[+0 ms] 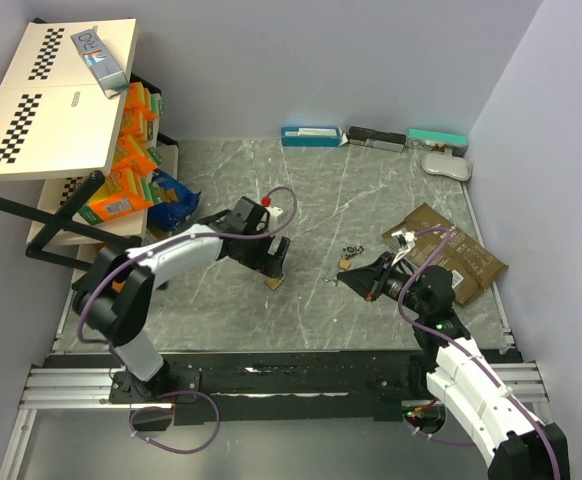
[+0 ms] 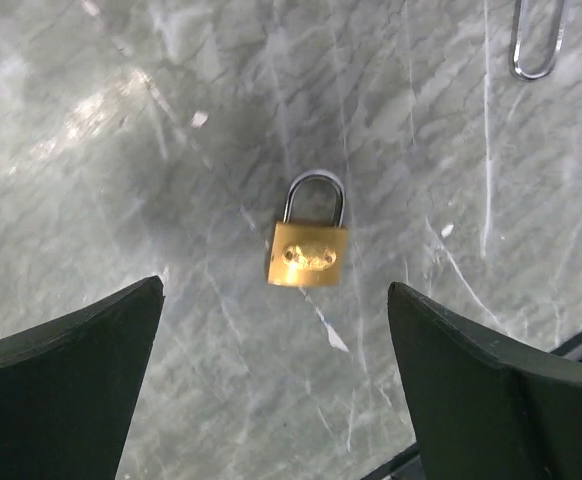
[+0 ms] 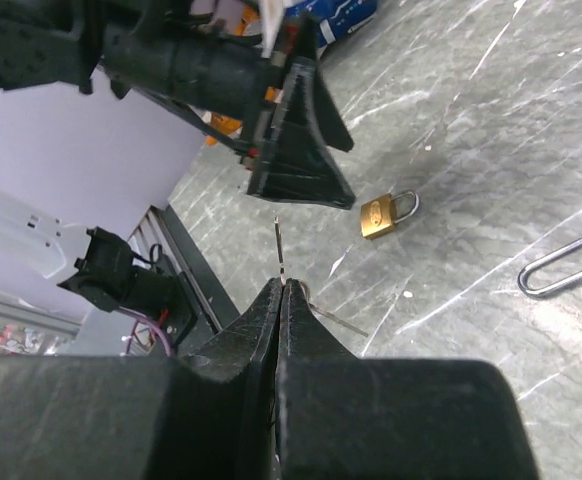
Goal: Unlock with the key
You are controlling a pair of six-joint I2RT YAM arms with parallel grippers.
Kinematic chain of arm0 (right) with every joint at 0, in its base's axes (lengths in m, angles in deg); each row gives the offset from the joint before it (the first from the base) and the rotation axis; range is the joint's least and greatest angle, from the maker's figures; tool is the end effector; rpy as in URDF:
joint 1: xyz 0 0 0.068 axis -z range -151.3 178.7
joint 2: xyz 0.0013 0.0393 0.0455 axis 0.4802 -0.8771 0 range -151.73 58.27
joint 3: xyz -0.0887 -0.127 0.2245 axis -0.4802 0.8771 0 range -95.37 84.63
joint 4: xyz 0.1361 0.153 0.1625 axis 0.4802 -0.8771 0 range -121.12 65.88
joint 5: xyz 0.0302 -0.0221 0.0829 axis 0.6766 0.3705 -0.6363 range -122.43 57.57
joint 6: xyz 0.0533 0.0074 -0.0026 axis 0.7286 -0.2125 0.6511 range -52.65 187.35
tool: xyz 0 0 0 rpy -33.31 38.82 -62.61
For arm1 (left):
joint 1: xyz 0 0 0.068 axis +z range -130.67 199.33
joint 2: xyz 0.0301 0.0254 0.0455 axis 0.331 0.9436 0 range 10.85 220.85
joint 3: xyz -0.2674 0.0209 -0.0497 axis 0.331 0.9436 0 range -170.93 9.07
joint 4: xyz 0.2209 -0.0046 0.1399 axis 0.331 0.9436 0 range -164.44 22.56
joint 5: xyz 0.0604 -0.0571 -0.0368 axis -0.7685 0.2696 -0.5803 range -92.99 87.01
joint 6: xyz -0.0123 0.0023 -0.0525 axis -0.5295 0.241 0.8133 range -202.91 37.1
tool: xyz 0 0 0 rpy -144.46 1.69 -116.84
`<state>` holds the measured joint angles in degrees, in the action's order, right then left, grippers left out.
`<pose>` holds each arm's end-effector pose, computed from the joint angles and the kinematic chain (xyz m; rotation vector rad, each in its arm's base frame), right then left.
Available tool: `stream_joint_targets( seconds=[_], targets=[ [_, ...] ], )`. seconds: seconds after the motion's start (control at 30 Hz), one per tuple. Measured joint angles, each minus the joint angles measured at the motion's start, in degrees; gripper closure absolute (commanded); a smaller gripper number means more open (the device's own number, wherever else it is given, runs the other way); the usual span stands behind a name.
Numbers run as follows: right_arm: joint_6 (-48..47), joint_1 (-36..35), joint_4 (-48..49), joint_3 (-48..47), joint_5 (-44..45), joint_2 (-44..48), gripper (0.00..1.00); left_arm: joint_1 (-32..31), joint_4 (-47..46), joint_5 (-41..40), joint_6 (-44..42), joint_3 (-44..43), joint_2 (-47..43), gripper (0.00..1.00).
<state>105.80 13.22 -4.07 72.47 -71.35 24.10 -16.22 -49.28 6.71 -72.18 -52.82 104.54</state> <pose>0.1414 0.0623 0.2221 -0.2245 1.7370 1.2484 0.2701 -0.2004 0.2072 0.6300 2.5545 -0.5116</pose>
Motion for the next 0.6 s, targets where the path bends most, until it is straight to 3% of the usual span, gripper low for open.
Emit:
stream_joint_targets(
  seconds=[0.27,0.5,0.6],
  targets=[
    [-0.9,0.0,-3.6,0.1,0.0,1.8,1.00,-5.4,2.5,-4.1,-2.1,-5.4,6.6,0.03],
    [-0.8,0.0,-4.2,0.2,0.0,2.2,1.00,-6.8,4.0,-7.3,-2.6,-5.4,7.6,0.17],
    [-0.8,0.0,-4.1,0.2,-0.1,2.2,1.00,-7.1,4.0,-8.2,-2.7,-5.4,8.3,0.18]
  ],
)
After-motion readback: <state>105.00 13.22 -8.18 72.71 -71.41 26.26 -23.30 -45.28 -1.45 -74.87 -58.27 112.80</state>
